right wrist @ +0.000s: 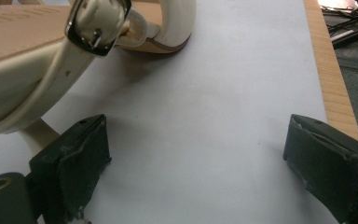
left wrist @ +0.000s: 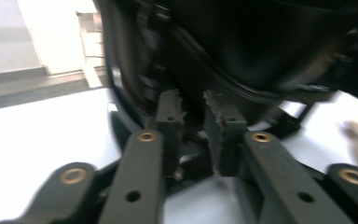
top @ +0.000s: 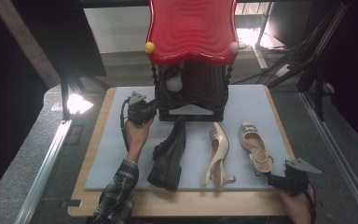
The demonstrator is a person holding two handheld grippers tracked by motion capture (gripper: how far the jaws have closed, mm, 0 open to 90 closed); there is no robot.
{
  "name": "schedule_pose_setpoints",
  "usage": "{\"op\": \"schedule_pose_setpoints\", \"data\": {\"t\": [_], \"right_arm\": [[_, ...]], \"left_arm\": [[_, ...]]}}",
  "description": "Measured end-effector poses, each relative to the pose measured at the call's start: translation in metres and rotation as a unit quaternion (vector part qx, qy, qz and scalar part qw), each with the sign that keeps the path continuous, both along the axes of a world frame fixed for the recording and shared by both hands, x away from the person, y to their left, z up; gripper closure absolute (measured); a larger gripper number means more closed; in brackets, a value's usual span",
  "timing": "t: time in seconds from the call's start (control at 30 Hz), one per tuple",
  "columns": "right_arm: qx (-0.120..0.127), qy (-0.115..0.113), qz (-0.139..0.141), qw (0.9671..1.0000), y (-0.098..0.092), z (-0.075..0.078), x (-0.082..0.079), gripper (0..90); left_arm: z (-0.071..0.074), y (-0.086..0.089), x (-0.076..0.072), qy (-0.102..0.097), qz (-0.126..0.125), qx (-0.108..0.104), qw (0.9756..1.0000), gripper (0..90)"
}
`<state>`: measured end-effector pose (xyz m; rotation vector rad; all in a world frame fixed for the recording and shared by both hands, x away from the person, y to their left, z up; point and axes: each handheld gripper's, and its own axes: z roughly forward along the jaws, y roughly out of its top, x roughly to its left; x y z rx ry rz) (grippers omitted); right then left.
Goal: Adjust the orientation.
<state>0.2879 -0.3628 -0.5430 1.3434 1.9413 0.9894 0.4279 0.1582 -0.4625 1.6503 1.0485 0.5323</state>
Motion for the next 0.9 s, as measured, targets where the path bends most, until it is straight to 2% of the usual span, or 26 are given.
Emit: {"op": "schedule_pose_setpoints", "data": {"t": [0.1,0.17,0.2,0.33,0.4,0.5,0.53,0.6,0.63,0.8,0.9], "right_arm": [[0.0,0.0,0.0,1.0,0.0,0.0,0.0,6.7],[0.0,0.0,0.0,1.0,0.0,0.0,0.0,6.7],[0.0,0.0,0.0,1.0,0.0,0.0,0.0,6.7],[0.0,0.0,0.0,1.0,0.0,0.0,0.0,6.7],[0.0,0.0,0.0,1.0,0.0,0.0,0.0,6.7],[0.0,0.0,0.0,1.0,0.0,0.0,0.0,6.7],[0.0,0.0,0.0,1.0,0.0,0.0,0.0,6.7],[0.0,0.0,0.0,1.0,0.0,0.0,0.0,6.7],[0.0,0.0,0.0,1.0,0.0,0.0,0.0,6.7],[0.0,0.0,0.0,1.0,0.0,0.0,0.0,6.7],[0.0,0.0,0.0,1.0,0.0,0.0,0.0,6.7]], "left_arm": [[0.001,-0.012,-0.003,0.001,-0.04,0.005,0.9992,84.7],[0.003,-0.022,-0.001,0.003,-0.067,0.012,0.9977,86.2],[0.004,-0.03,0.001,0.007,-0.082,0.021,0.9964,86.7],[0.002,-0.05,0.007,0.013,-0.106,0.043,0.9934,86.8],[0.0,-0.055,0.011,0.016,-0.101,0.052,0.9934,86.2],[-0.003,-0.052,0.018,0.022,-0.109,0.035,0.9931,88.3],[-0.003,-0.052,0.017,0.02,-0.108,0.038,0.9932,89.2],[-0.001,-0.053,0.014,0.008,-0.097,0.062,0.9933,89.5],[-0.001,-0.053,0.013,0.003,-0.094,0.068,0.9932,89.6],[0.005,-0.05,0.008,-0.015,-0.078,0.063,0.9949,89.7],[0.009,-0.048,0.008,-0.009,-0.077,0.052,0.9956,89.6]]}}
